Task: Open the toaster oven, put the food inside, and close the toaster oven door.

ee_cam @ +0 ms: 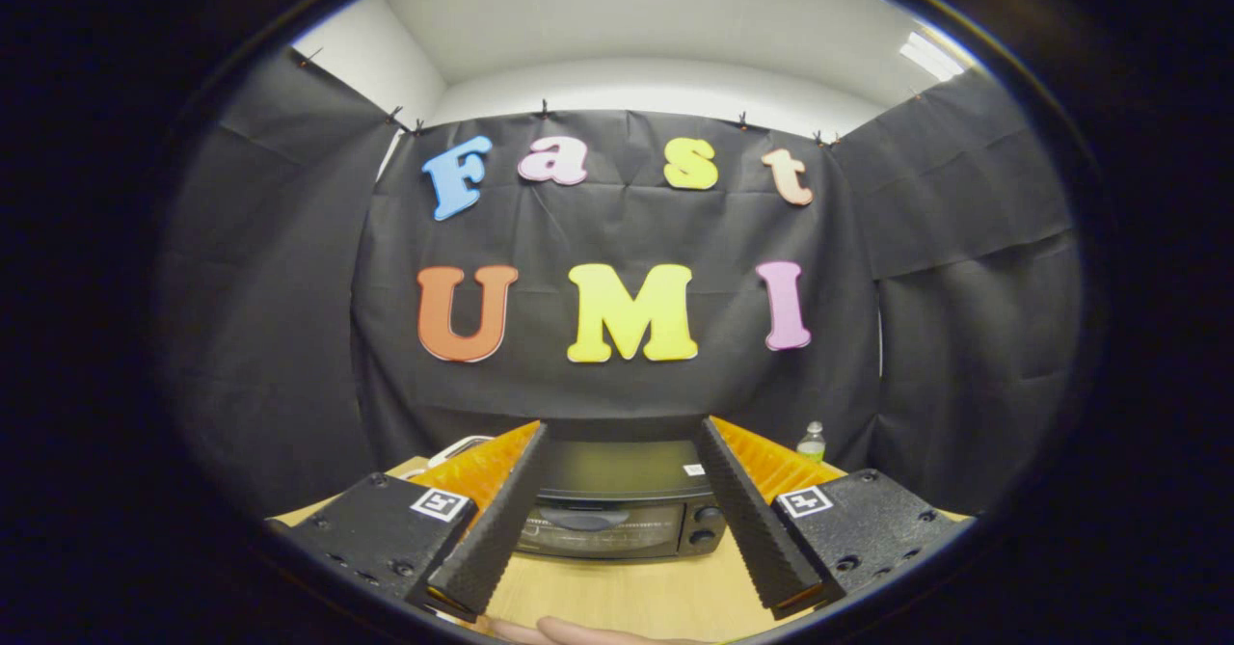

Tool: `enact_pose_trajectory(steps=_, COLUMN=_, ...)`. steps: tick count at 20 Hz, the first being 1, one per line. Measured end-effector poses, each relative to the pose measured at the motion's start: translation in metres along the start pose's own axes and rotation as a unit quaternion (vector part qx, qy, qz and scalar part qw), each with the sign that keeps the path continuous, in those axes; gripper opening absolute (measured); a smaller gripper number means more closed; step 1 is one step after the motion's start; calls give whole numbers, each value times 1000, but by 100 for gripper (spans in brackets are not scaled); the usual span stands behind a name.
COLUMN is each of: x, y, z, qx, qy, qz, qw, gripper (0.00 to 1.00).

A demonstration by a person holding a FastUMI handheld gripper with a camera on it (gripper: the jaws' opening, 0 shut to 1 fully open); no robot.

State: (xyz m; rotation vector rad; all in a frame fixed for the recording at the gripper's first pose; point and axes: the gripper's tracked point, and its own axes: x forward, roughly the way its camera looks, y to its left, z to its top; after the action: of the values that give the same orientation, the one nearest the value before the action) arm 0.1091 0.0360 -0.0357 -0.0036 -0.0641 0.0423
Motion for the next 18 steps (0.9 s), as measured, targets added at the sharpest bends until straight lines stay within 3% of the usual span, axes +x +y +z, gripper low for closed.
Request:
enact_pose_trajectory(steps=9, x=106, y=2, z=-86, qx=14, qy=84, qz=-12, qw=996, gripper=100)
enact_pose_trajectory(steps=18, x=146, y=18, z=-164, qx=19, qy=136, qz=-8, qw=990, gripper=100)
